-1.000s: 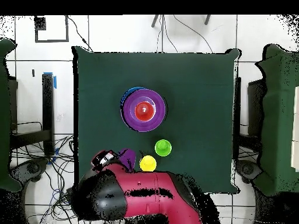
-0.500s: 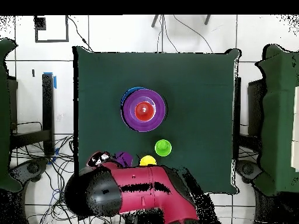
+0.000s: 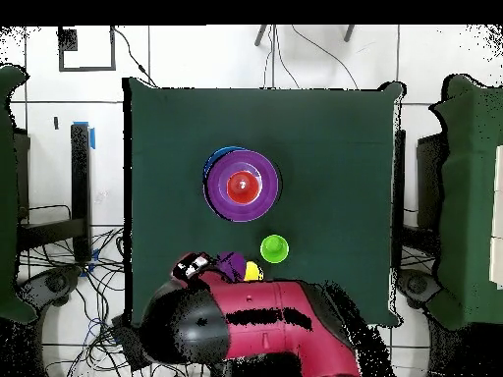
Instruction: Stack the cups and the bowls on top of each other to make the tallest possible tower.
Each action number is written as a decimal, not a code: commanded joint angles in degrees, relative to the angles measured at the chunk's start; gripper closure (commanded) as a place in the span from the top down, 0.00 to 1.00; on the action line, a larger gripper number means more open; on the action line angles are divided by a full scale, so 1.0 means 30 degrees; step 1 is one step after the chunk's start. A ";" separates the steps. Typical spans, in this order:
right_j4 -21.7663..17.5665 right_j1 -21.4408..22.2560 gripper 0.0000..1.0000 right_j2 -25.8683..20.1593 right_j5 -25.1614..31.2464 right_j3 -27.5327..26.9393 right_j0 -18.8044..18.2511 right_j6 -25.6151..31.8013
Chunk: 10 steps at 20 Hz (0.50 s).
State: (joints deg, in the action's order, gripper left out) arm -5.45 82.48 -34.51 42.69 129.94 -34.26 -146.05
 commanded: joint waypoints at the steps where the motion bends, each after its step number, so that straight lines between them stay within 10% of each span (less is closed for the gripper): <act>1: -0.3184 -0.1124 0.00 -0.0223 -0.0878 0.1063 -0.1429 0.5387; 10: -0.7747 -0.3854 0.00 -0.0518 -0.3160 0.0359 -0.3225 0.4586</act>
State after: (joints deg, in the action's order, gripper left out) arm -19.52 78.60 -34.52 38.52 129.91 -41.77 -146.05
